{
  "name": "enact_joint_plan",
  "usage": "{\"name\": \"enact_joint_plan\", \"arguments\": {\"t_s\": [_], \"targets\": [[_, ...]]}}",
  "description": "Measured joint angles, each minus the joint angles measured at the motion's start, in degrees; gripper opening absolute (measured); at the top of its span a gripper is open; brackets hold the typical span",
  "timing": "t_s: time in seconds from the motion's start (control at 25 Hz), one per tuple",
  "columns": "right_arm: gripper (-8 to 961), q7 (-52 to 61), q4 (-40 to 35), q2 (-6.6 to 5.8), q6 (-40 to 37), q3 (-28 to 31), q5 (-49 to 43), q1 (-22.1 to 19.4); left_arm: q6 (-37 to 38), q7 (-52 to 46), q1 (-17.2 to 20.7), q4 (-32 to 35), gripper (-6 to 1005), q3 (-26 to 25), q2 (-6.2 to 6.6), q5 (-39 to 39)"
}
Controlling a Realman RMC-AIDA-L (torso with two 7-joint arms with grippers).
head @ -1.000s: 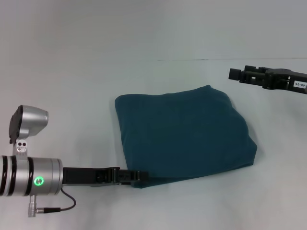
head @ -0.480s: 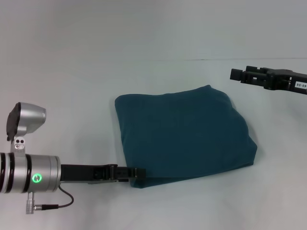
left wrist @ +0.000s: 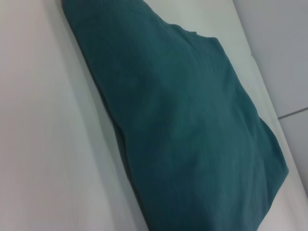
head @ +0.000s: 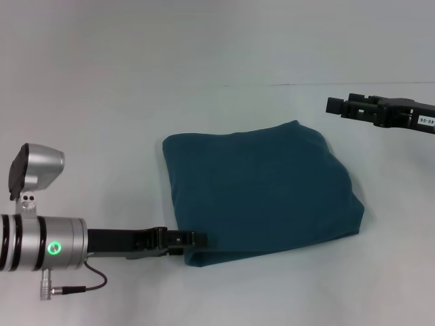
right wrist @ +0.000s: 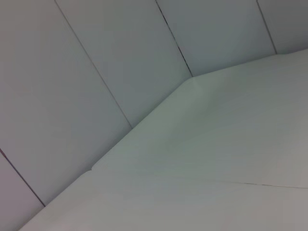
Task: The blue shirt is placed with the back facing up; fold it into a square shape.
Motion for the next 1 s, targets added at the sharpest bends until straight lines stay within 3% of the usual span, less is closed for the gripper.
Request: {"name": "enact_joint_plan", "arguments": {"t_s": [0.76,1.0], "targets": [[847,-0.09,0.0,0.0,0.06,0.0,-0.06,-0.17,-1.79,-2.23,-0.72,-0.07,764,0.44,-0.29,0.32],[845,-0.09,0.0,0.0,0.17,0.0,-0.03,-0.17,-2.29,-1.82,-0.74,-0.07,684,0.66,-0.21,0.41]]}}
